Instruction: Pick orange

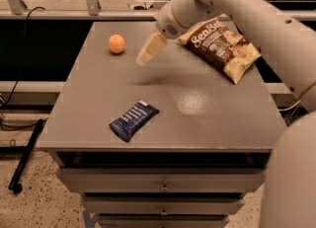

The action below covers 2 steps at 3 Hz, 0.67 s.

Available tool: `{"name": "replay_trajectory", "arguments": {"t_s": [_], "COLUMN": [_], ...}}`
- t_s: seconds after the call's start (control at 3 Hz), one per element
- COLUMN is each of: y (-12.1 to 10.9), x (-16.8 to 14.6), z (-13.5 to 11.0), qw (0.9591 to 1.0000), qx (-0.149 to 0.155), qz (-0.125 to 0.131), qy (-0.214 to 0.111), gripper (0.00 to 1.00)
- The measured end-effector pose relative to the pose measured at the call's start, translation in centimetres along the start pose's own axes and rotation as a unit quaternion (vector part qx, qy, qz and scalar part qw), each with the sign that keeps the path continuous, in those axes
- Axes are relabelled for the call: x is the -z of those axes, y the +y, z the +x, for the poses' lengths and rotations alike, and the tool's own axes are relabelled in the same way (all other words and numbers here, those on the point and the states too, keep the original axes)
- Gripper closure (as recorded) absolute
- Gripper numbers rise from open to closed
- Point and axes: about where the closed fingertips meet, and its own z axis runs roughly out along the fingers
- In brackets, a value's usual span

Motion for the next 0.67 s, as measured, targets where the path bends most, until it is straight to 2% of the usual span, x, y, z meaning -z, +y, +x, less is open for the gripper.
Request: {"name": "replay_trajectory", "arguments": {"t_s": [0.67], "y": [-1.5], "x": [-8.0], "z": [-3.0], "qw": [0.9967], "qx": [-0.028], "qz": [-0.033], "qy": [-0.068], "gripper": [0.00]}}
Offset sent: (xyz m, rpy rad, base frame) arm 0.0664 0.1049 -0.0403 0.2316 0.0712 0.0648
